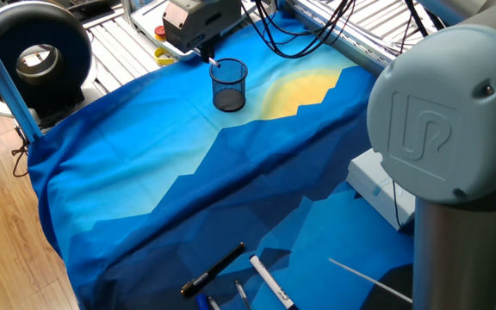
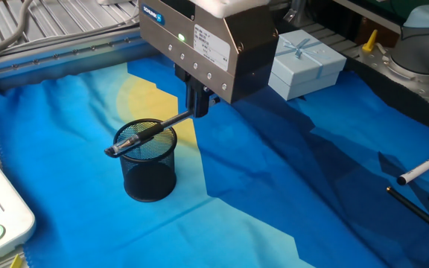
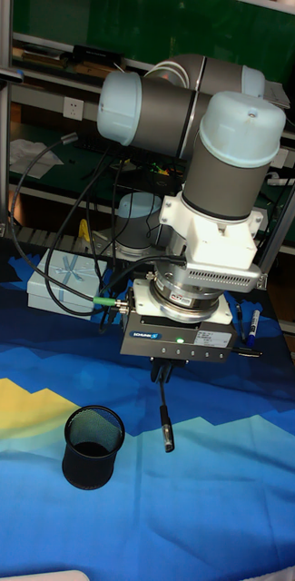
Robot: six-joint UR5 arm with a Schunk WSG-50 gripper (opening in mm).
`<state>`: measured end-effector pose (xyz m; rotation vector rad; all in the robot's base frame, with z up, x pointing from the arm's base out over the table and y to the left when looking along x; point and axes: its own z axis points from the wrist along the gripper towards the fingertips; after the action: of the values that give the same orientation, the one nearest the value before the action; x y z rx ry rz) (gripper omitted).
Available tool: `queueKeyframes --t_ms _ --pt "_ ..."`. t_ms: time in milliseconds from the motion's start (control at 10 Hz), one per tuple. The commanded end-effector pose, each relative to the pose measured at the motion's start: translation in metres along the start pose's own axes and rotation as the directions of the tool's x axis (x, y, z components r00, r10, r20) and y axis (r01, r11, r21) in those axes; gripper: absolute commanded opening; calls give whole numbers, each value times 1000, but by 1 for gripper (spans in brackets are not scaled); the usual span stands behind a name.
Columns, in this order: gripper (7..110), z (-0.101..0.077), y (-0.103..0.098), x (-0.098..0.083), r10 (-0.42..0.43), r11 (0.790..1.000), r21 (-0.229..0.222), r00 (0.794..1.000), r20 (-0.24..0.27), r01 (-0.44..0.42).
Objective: Put the pen into the pen holder
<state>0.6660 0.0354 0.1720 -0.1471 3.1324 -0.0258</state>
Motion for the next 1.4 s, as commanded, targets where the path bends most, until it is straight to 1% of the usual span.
queueKeyframes --t_ms 0,100,200,400,500,600,900,1000,1300 --pt "7 -1 2 -2 6 1000 -12 1000 10 -6" --pt "7 -1 2 -6 10 1000 -12 1000 23 -10" --pt "7 -1 2 -4 16 1000 -10 1000 18 -16" --pt "7 -1 5 -4 55 998 -26 998 15 -55" --pt "7 -1 7 -7 72 997 -32 997 24 -71" --pt "7 -2 10 -10 84 996 -47 996 38 -82" --pt "7 -3 15 -22 78 995 -69 993 83 -73" --pt "7 -3 17 -23 73 995 -78 994 87 -66" --pt "7 -2 16 -20 57 996 -72 996 75 -51"
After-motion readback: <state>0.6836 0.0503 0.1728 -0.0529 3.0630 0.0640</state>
